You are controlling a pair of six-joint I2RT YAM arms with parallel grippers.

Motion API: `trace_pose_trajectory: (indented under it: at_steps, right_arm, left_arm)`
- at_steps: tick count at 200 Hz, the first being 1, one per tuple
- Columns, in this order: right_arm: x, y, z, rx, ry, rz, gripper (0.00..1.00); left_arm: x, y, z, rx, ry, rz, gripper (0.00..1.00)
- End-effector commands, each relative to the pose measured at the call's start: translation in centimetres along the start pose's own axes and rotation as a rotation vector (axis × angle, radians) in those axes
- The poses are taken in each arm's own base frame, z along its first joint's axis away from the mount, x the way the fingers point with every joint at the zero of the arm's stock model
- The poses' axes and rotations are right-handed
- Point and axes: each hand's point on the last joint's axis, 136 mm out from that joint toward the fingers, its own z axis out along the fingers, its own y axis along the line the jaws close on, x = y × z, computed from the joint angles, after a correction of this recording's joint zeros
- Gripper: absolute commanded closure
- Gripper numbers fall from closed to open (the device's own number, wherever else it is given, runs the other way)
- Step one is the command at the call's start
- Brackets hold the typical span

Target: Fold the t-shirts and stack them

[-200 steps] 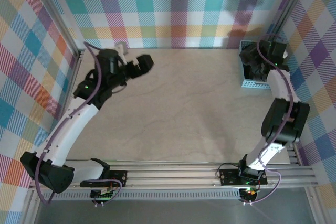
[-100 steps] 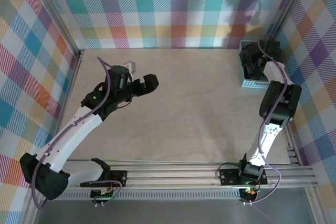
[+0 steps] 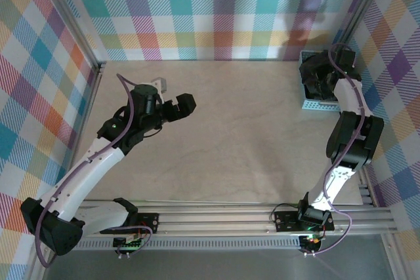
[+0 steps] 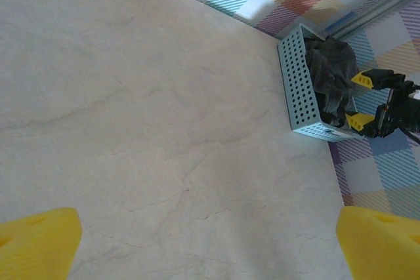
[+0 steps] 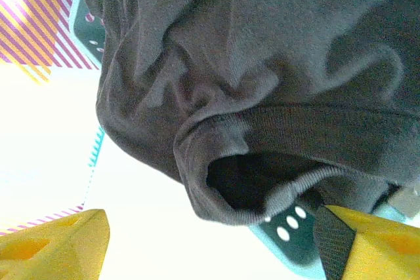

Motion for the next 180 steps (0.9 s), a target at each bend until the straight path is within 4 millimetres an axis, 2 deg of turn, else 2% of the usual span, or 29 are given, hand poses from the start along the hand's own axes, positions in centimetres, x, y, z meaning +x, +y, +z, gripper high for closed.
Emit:
trace_pose_trajectory:
  at_steps: [1, 18, 33, 79, 117, 137, 146, 167, 180]
  right_arm:
    - [1.3, -0.8, -0.3, 0.026, 0.06, 0.11, 0.17]
    - [2.4, -1.1, 0.8, 0.023, 0.117, 0.206, 0.17]
    - [2.7, -0.5, 1.9, -0.014, 0.145, 0.28, 0.16]
    - [0.8, 1.3, 4.1, -0.042, 0.117, 0.338, 0.2]
    - [1.1, -0.2, 7.0, 0.013, 0.132, 0.436, 0.2]
    - [0.4, 0.2, 8.5, -0.026, 0.116, 0.461, 0.2]
    - [0.5, 0.3, 9.2, -0.033, 0.128, 0.478, 0.25]
    - [0.2, 1.0, 9.6, -0.055, 0.139, 0.483, 0.52]
    - [-0.4, 2.0, 8.8, -0.09, 0.115, 0.446, 0.79]
  left_arm:
    - [-0.2, -0.2, -0.5, 0.002, -0.018, 0.011, 0.01]
    - [-0.2, -0.2, -0.5, 0.001, -0.018, 0.016, 0.01]
    - [-0.3, -0.4, -0.5, 0.005, -0.017, 0.015, 0.01]
    - [-1.1, -1.6, -1.1, 0.038, -0.021, 0.024, 0.01]
    - [-1.3, -1.6, -1.1, 0.038, -0.027, 0.02, 0.01]
    - [-1.1, -1.7, -1.0, 0.039, -0.019, 0.02, 0.01]
    - [-1.1, -1.6, -1.1, 0.038, -0.018, 0.019, 0.01]
    - [-1.0, -1.4, -1.1, 0.03, -0.019, 0.019, 0.01]
    - [-1.0, -1.3, -1.1, 0.029, -0.02, 0.017, 0.01]
